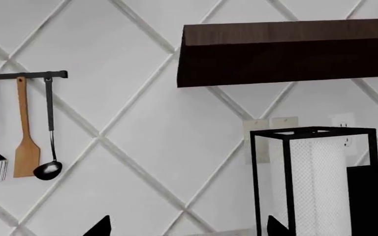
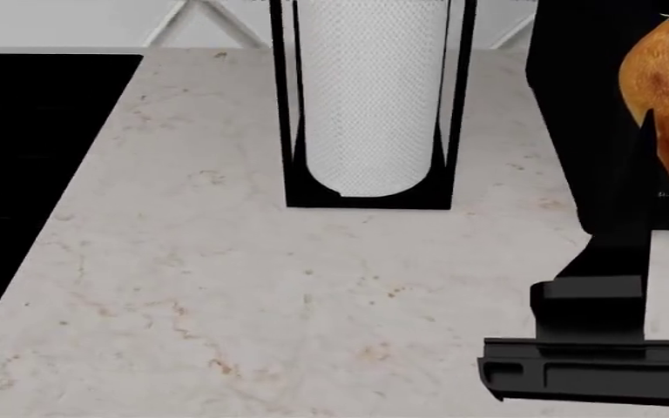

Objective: Place all breads on the cutting board.

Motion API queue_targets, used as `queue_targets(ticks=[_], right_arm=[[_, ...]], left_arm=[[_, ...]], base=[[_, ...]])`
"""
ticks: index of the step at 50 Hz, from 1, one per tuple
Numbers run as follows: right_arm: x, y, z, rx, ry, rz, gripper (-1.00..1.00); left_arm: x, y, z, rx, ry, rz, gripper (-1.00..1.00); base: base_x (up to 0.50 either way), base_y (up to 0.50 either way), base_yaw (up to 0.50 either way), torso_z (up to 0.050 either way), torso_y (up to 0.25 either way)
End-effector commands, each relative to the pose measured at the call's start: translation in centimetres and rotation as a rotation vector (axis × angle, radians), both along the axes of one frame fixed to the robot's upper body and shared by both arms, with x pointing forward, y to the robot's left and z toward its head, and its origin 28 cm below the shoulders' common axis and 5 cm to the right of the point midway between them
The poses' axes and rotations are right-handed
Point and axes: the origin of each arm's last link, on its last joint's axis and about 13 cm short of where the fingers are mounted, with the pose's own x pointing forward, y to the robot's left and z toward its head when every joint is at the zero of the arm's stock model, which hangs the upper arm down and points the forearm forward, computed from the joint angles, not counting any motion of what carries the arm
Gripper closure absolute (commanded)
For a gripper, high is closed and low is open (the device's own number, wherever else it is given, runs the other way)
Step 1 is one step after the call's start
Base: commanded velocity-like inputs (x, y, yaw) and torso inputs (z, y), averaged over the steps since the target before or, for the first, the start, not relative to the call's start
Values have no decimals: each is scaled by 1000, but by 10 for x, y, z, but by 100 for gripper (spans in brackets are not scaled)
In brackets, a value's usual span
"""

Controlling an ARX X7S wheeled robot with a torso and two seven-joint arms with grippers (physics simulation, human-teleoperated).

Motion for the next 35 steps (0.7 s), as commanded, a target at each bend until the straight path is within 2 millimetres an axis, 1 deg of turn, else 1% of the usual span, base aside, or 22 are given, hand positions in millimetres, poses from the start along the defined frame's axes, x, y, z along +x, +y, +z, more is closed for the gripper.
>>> queue_targets(ticks=[1, 5, 11, 35], right_arm=[[2, -1, -2, 5, -39, -5, 100], [2, -4, -8, 18, -29, -13, 100], [1, -4, -7, 15, -31, -10, 100], [2, -1, -5, -1, -39, 12, 100]], left_arm=[[-1, -1, 1, 0, -20, -17, -100], [-1, -2, 3, 1, -27, -19, -100], [0, -1, 0, -1, -26, -18, -100], [-2, 0, 2, -8, -32, -21, -100]], base=[[0, 500, 0, 0, 0], [0, 500, 0, 0, 0], [0, 500, 0, 0, 0], [0, 500, 0, 0, 0]])
